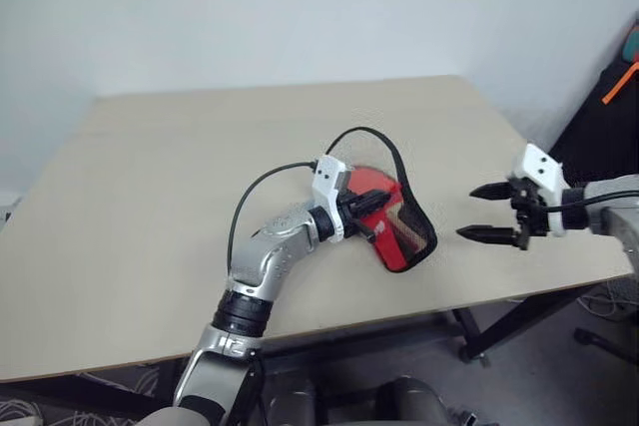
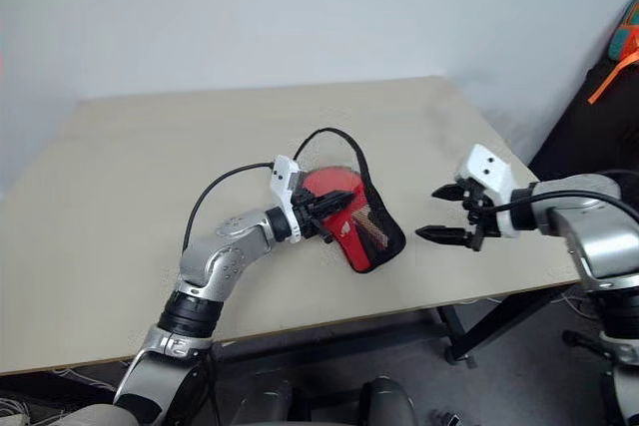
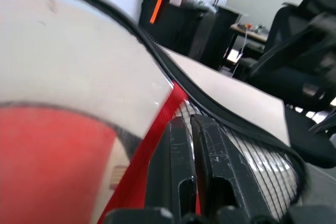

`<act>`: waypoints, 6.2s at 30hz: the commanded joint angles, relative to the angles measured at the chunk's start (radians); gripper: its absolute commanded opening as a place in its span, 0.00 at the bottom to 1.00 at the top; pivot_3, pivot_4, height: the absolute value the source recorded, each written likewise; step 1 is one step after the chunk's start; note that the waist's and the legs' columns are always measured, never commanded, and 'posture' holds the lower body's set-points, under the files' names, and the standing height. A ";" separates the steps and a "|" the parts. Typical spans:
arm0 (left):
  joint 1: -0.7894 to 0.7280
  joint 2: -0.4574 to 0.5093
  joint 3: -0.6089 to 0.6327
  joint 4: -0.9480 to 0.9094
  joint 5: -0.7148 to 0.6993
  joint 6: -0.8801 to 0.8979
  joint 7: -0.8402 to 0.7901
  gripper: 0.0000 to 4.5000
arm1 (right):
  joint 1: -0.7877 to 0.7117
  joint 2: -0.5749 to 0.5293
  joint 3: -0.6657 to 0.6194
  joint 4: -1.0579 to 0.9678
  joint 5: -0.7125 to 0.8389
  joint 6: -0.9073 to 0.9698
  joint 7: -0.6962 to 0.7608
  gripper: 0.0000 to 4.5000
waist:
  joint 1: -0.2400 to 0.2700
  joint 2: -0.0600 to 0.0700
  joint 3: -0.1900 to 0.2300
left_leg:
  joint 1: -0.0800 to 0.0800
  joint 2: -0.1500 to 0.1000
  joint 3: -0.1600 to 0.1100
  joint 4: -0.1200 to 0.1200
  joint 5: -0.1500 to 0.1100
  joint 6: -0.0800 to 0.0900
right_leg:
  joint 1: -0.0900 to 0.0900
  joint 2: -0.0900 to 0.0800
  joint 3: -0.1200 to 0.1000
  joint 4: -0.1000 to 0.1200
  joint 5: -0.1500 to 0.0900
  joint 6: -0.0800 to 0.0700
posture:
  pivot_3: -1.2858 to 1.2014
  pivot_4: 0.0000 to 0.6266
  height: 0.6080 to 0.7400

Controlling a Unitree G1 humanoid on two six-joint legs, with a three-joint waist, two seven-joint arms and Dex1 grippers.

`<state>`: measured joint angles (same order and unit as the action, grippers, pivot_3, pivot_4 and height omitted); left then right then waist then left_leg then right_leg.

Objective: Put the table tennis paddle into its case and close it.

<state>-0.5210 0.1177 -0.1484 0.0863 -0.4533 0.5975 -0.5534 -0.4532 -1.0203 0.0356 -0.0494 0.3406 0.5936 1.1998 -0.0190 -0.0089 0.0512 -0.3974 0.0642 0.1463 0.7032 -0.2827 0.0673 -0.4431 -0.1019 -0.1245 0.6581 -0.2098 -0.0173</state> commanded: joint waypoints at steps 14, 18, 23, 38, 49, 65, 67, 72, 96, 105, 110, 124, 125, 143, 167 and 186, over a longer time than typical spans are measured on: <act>0.047 0.008 0.124 -0.133 -0.174 0.301 0.013 0.21 | -0.015 0.031 -0.017 -0.009 -0.003 -0.056 0.008 1.00 | 0.000 0.000 0.000 | -0.001 0.000 -0.001 0.001 0.000 0.000 | 0.000 0.000 -0.001 0.000 0.000 0.000 | 0.52 0.00 0.74; 0.089 0.011 0.135 -0.151 -0.203 0.359 0.021 0.53 | -0.012 0.057 -0.010 -0.029 0.001 -0.041 -0.006 1.00 | 0.000 0.000 0.000 | -0.001 0.000 -0.002 0.001 0.000 0.000 | 0.000 0.000 -0.001 0.000 0.000 0.000 | 0.52 0.00 0.74; 0.120 -0.003 0.117 -0.149 -0.192 0.377 0.047 0.76 | 0.002 0.077 -0.009 -0.058 0.010 -0.017 -0.023 1.00 | 0.004 0.000 0.000 | -0.001 0.000 -0.002 0.002 0.000 0.000 | 0.001 -0.001 -0.001 0.000 0.000 0.000 | 0.52 0.00 0.74; 0.148 -0.057 0.130 -0.131 -0.198 0.459 0.116 0.99 | 0.033 0.097 -0.011 -0.110 0.030 0.029 -0.059 1.00 | 0.005 0.000 0.000 | -0.001 0.000 -0.003 0.002 0.000 0.000 | 0.001 -0.001 -0.001 0.001 0.000 0.000 | 0.52 0.00 0.74; 0.143 -0.095 0.128 -0.018 -0.162 0.427 0.143 0.99 | 0.046 0.103 -0.015 -0.134 0.041 0.050 -0.076 1.00 | 0.006 0.000 0.000 | -0.001 -0.001 -0.004 0.003 -0.001 -0.001 | 0.002 -0.001 -0.002 0.001 0.000 0.000 | 0.52 0.00 0.74; 0.005 -0.268 0.263 0.269 -0.175 0.357 0.249 0.99 | 0.059 0.115 -0.010 -0.175 0.062 0.083 -0.108 1.00 | 0.034 0.001 -0.001 | -0.001 -0.004 -0.022 0.013 -0.008 0.009 | 0.017 -0.009 -0.022 -0.003 -0.001 -0.001 | 0.52 0.00 0.74; -0.018 -0.285 0.288 0.297 -0.180 0.355 0.274 0.99 | 0.057 0.116 -0.010 -0.175 0.064 0.085 -0.112 1.00 | 0.034 0.001 -0.001 | -0.001 -0.005 -0.023 0.013 -0.008 0.009 | 0.017 -0.009 -0.024 -0.003 -0.001 -0.001 | 0.52 0.00 0.74; -0.078 -0.320 0.347 0.350 -0.193 0.357 0.346 0.99 | 0.057 0.124 -0.007 -0.182 0.065 0.090 -0.122 1.00 | 0.032 0.001 -0.001 | -0.001 -0.006 -0.024 0.013 -0.008 0.010 | 0.018 -0.011 -0.026 -0.003 -0.001 0.000 | 0.52 0.00 0.74; -0.156 -0.308 0.431 0.470 -0.325 0.458 0.758 0.55 | 0.045 0.137 -0.009 -0.189 0.064 0.097 -0.140 1.00 | 0.018 -0.003 -0.006 | 0.003 -0.004 -0.024 0.011 -0.008 0.009 | 0.019 -0.012 -0.027 -0.002 -0.001 0.001 | 0.52 0.00 0.74; -0.150 -0.289 0.427 0.506 -0.319 0.449 0.794 0.01 | 0.037 0.144 -0.011 -0.198 0.069 0.104 -0.149 1.00 | 0.019 -0.002 -0.006 | 0.002 -0.004 -0.024 0.011 -0.008 0.009 | 0.019 -0.013 -0.027 -0.002 -0.001 0.000 | 0.52 0.00 0.74; -0.147 -0.271 0.399 0.502 -0.303 0.449 0.762 0.01 | 0.034 0.148 -0.007 -0.200 0.070 0.107 -0.157 1.00 | 0.019 -0.002 -0.007 | 0.002 -0.004 -0.024 0.010 -0.008 0.009 | 0.019 -0.013 -0.028 -0.002 -0.001 0.000 | 0.52 0.00 0.74; -0.099 -0.222 0.477 0.064 -0.435 0.919 0.770 0.01 | 0.036 0.171 0.008 -0.202 0.059 0.103 -0.168 1.00 | 0.019 -0.003 -0.002 | -0.006 -0.006 -0.024 0.007 -0.005 0.003 | 0.012 -0.014 -0.028 -0.003 -0.003 0.004 | 0.52 0.00 0.74; -0.097 -0.229 0.491 0.045 -0.431 0.941 0.774 0.01 | 0.036 0.172 0.009 -0.201 0.059 0.103 -0.168 1.00 | 0.020 -0.003 -0.002 | -0.008 -0.007 -0.024 0.007 -0.004 0.003 | 0.011 -0.014 -0.028 -0.003 -0.003 0.005 | 0.52 0.00 0.74; 0.106 -0.180 0.445 -0.204 -0.857 1.017 1.034 0.01 | 0.022 0.192 0.033 -0.184 0.054 0.091 -0.173 1.00 | 0.023 -0.006 0.000 | -0.016 -0.013 -0.025 0.007 -0.002 0.000 | 0.003 -0.017 -0.025 0.000 -0.004 0.007 | 0.52 0.00 0.74; 0.307 0.460 -0.055 -0.435 -1.519 0.529 1.076 0.01 | 0.030 0.205 0.041 -0.185 0.053 0.092 -0.179 1.00 | 0.023 -0.004 -0.001 | -0.015 -0.015 -0.025 0.007 -0.001 0.000 | 0.005 -0.017 -0.024 0.001 -0.004 0.006 | 0.52 0.00 0.74; 0.229 0.596 -0.111 -0.414 -1.519 0.497 0.988 0.11 | 0.018 0.225 0.053 -0.175 0.048 0.091 -0.183 1.00 | 0.024 -0.004 0.000 | -0.015 -0.015 -0.025 0.007 0.000 0.001 | 0.004 -0.017 -0.023 0.001 -0.004 0.006 | 0.52 0.00 0.74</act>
<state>-0.2601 0.7027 -0.2685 -0.3212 -1.9446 1.0912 0.4625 -0.4160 -0.7997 0.1029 -0.2107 0.3883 0.6945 1.0265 0.0047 -0.0127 0.0511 -0.4120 0.0487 0.1214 0.7103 -0.2829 0.0682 -0.4387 -0.1190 -0.1478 0.6591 -0.2138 -0.0114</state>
